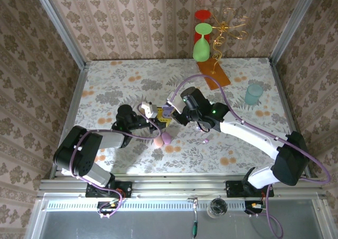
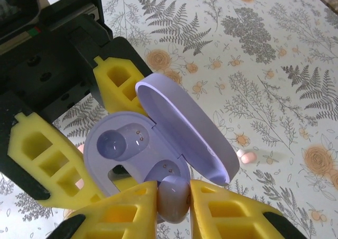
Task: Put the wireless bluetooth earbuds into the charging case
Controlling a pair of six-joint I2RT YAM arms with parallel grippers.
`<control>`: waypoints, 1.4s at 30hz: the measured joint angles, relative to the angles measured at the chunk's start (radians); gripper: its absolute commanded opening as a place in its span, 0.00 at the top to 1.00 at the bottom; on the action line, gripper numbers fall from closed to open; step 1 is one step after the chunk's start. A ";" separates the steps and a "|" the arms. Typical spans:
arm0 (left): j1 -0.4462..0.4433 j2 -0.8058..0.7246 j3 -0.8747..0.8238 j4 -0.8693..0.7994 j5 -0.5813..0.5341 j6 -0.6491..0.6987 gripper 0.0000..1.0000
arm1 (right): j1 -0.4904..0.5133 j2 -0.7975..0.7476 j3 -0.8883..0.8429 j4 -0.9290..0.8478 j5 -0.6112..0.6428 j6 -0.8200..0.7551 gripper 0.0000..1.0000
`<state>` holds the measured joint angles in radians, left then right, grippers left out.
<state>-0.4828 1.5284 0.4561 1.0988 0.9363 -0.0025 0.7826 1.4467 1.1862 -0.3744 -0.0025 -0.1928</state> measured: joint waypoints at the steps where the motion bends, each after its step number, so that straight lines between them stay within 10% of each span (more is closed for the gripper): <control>1: 0.000 0.000 0.000 0.001 0.003 0.000 0.75 | 0.001 0.000 0.004 -0.006 0.000 -0.004 0.74; 24: 0.000 0.000 -0.004 0.081 0.010 -0.004 0.74 | -0.140 -0.223 -0.141 0.142 -0.123 0.199 0.37; 42: 0.007 0.000 -0.024 0.123 0.010 -0.013 0.74 | -0.472 0.026 -0.272 0.014 -0.263 0.695 0.51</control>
<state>-0.4755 1.5288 0.4320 1.2217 0.9463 -0.0154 0.3111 1.4723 0.9142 -0.3603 -0.2653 0.5026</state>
